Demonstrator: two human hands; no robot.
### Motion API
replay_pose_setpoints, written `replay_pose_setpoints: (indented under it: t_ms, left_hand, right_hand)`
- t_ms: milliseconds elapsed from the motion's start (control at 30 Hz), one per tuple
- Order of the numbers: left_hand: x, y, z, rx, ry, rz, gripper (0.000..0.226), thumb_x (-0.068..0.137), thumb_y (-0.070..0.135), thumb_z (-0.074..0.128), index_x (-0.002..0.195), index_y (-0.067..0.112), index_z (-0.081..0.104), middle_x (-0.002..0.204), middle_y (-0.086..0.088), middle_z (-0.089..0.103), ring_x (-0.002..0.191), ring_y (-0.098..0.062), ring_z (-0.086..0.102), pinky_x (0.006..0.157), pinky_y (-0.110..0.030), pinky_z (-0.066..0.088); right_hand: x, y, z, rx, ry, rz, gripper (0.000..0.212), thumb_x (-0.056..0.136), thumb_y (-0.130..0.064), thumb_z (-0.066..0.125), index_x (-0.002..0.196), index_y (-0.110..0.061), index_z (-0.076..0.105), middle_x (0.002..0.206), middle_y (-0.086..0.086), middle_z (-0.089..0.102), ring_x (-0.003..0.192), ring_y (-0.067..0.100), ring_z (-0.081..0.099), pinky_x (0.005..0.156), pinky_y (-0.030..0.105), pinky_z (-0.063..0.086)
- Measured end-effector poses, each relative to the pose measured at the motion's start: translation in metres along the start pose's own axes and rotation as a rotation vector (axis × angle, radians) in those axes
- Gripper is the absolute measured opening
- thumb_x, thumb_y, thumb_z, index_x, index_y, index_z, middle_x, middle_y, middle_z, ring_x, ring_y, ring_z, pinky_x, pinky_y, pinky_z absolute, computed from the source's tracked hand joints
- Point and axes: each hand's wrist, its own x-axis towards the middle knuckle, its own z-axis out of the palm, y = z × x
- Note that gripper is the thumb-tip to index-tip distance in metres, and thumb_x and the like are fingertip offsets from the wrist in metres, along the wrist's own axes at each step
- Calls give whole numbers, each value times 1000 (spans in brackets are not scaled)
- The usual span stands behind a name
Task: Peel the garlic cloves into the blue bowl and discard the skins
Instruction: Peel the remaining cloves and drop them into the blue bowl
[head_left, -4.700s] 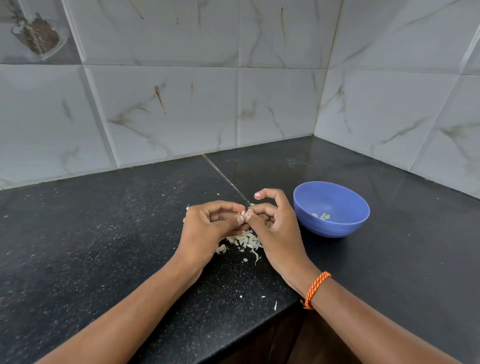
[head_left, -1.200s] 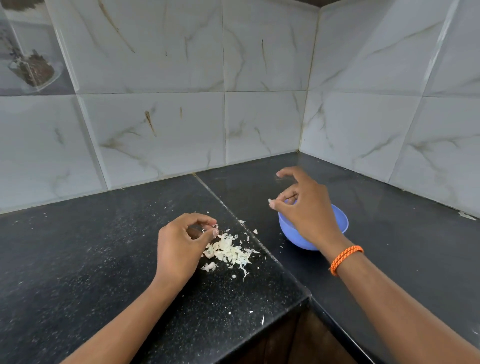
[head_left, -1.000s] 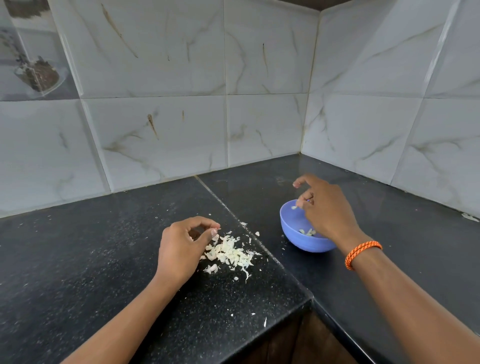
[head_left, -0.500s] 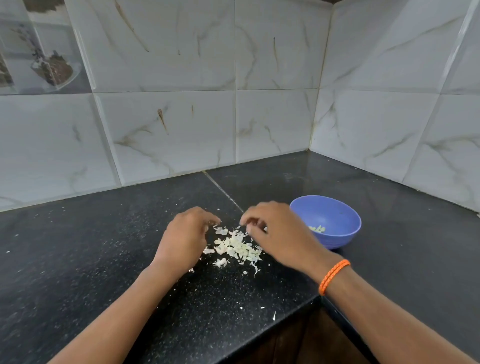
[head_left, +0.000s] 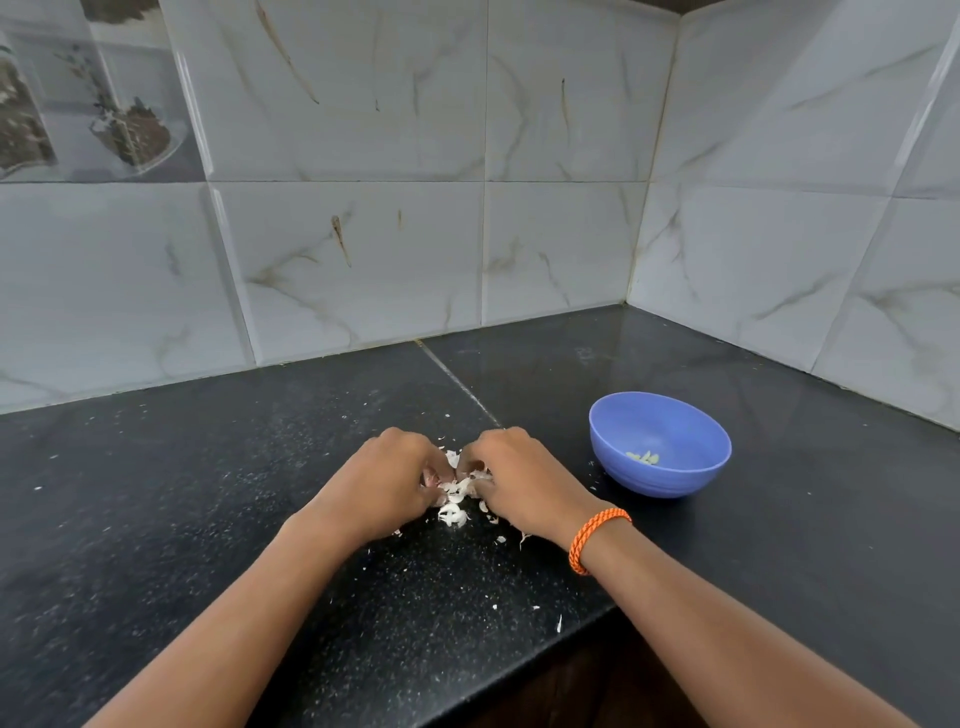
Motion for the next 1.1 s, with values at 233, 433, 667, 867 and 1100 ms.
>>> replay_pose_setpoints:
  t_ms: [233, 433, 667, 867, 1100]
  left_hand:
    - [1, 4, 4, -23, -9, -1, 30, 95, 11, 75, 112, 34, 84, 106, 7, 79, 96, -16, 74, 88, -33, 60]
    - [2, 5, 0, -111, 113, 12, 33, 95, 4, 76, 108, 34, 83, 99, 13, 72, 91, -6, 67, 84, -28, 55]
    - [1, 5, -3, -301, 347, -25, 31, 87, 5, 86, 100, 33, 80, 93, 20, 72, 81, 4, 70, 76, -16, 52]
    - [-1, 7, -5, -420, 472, -60, 28, 85, 8, 90, 101, 29, 79, 94, 16, 75, 73, 2, 73, 69, -20, 59]
    - [0, 9, -1, -559, 462, -74, 26, 91, 1, 82, 102, 24, 81, 94, 15, 79, 81, 1, 77, 73, -16, 61]
  right_hand:
    - [9, 5, -9, 174, 112, 57, 12, 99, -11, 72, 98, -21, 79, 93, -2, 73, 78, 7, 64, 67, 18, 45]
    - [7, 13, -11, 336, 217, 102, 22, 102, 0, 65, 102, -15, 82, 97, 1, 77, 65, -3, 71, 59, 13, 51]
    - [2, 18, -10, 294, 199, 104, 31, 99, 6, 66, 102, -22, 81, 106, 0, 75, 90, 7, 72, 73, 15, 57]
    - [1, 13, -11, 375, 300, 86, 4, 95, -15, 81, 94, -19, 80, 78, -12, 72, 71, 4, 70, 71, 21, 60]
    - [6, 14, -12, 371, 258, 92, 29, 106, -4, 56, 97, -16, 79, 82, -6, 74, 71, 4, 67, 66, 30, 62]
